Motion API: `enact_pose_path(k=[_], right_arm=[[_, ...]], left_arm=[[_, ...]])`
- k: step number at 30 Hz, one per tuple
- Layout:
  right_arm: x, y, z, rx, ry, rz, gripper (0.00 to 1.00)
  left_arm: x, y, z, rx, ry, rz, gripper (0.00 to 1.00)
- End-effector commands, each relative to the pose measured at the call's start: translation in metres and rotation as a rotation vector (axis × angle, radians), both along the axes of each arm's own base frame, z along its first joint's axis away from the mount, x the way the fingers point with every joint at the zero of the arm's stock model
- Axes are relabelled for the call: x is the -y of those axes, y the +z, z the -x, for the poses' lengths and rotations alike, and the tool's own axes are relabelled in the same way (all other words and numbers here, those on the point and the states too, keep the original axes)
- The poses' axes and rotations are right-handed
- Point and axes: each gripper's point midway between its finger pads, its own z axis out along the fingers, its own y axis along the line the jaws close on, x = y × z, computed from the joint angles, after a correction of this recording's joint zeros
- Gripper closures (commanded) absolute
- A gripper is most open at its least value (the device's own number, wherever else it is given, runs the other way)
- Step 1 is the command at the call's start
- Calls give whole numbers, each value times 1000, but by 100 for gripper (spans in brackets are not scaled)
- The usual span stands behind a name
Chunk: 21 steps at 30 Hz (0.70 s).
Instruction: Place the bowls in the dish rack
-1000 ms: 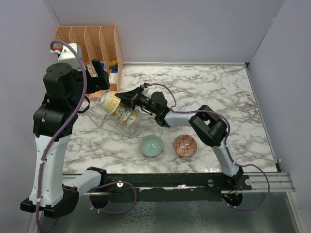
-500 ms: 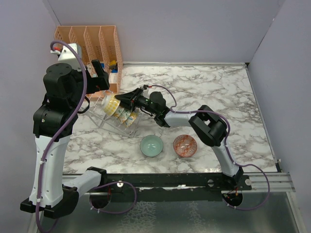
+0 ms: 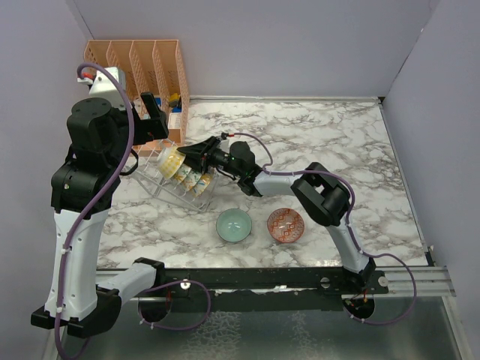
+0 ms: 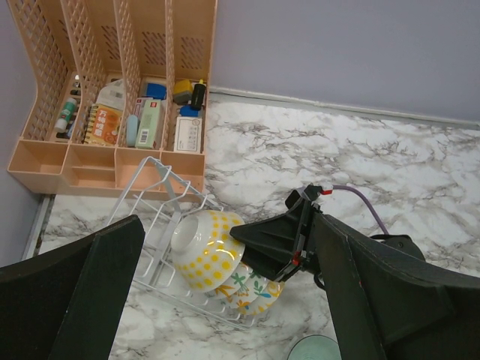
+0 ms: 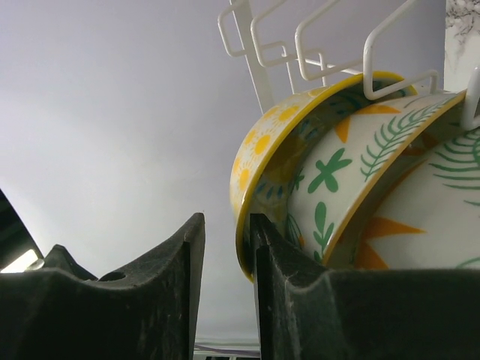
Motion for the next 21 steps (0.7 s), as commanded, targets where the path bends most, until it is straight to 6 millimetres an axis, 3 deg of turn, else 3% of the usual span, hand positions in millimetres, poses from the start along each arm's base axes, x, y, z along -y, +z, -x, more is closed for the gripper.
enact_pose_path(k=[1,8,21], right_arm=[[0,12,11,12,27,12,68],[5,6,18,-12,45,52,66],[18,17,25,33,42,96,66]], left_arm=[[-4,0,4,6,15,-15,1],[-4,2,4,10,15,-13,1],[-4,0,6,6,13,-8,1]])
